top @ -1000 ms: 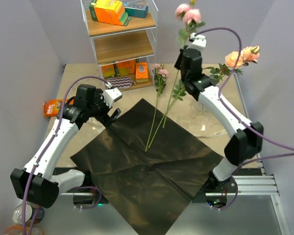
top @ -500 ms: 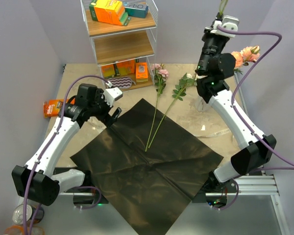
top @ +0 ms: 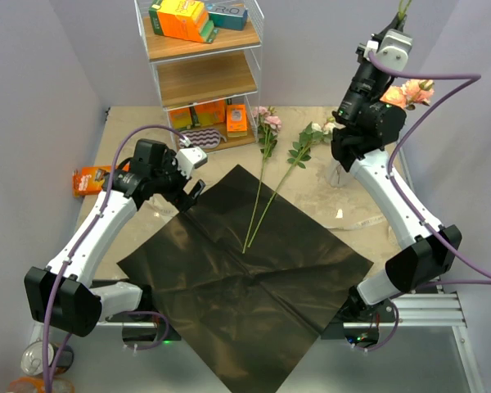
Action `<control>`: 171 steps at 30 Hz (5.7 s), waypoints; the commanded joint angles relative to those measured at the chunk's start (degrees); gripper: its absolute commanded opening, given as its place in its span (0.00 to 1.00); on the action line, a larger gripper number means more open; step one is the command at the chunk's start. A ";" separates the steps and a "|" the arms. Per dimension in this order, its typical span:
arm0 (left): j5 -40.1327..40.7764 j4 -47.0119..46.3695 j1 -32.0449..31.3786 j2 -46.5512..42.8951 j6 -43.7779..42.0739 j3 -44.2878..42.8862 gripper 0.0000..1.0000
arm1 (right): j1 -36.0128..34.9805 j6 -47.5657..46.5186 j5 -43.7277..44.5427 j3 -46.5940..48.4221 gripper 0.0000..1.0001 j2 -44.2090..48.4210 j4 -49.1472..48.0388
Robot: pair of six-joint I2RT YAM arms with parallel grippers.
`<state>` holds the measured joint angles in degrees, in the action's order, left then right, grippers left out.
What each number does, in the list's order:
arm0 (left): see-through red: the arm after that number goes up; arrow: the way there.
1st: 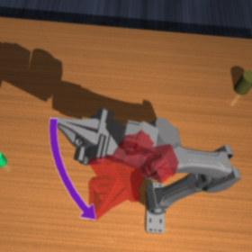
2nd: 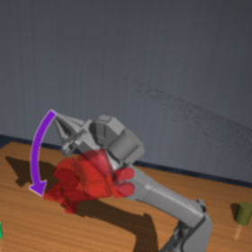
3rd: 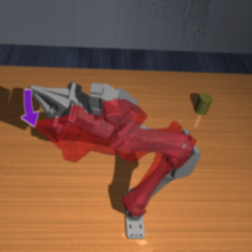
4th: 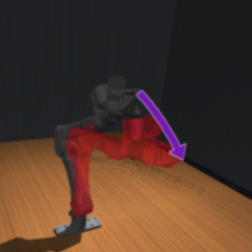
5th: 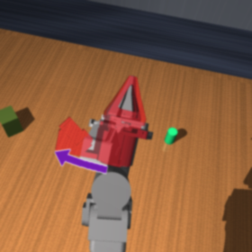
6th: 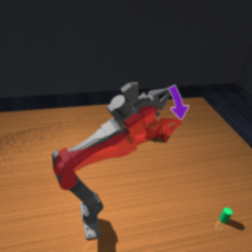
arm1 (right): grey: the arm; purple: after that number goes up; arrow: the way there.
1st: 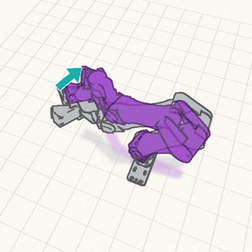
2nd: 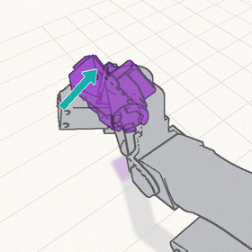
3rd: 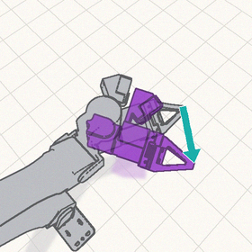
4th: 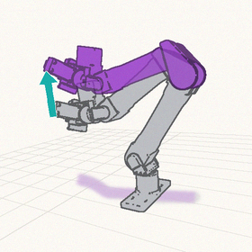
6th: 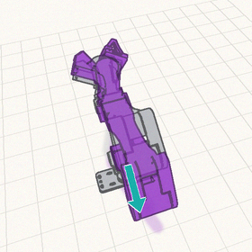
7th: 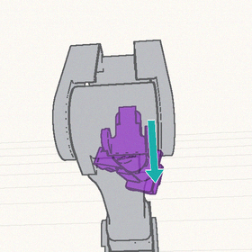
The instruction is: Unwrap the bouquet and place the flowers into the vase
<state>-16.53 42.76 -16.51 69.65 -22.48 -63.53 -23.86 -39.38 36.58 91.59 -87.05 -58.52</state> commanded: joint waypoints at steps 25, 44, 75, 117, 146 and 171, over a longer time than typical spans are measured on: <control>-1.31 -1.37 0.25 -1.18 -0.72 0.33 0.99 | 5.75 1.05 0.07 -2.56 0.00 -3.22 -6.60; -0.87 0.48 0.25 -3.90 -1.43 -1.42 0.99 | 4.88 9.38 13.24 -9.24 0.00 0.21 12.18; -2.89 2.68 0.25 -8.30 0.95 -2.48 0.99 | -12.27 38.94 -2.18 -16.18 0.73 12.43 60.97; -1.92 1.10 0.25 -8.74 1.12 0.51 0.99 | -28.00 37.95 10.01 -11.28 0.73 -14.37 57.19; -1.22 -1.10 0.25 -9.71 -1.95 5.08 0.99 | -11.57 60.82 -9.94 10.71 0.77 -44.79 75.93; -0.16 1.36 0.25 -9.44 -3.10 4.29 0.96 | -7.78 67.76 -16.63 9.05 0.14 -47.26 76.46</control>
<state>-17.15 44.14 -16.51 61.39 -24.82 -58.22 -31.68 25.61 21.32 103.61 -133.78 16.56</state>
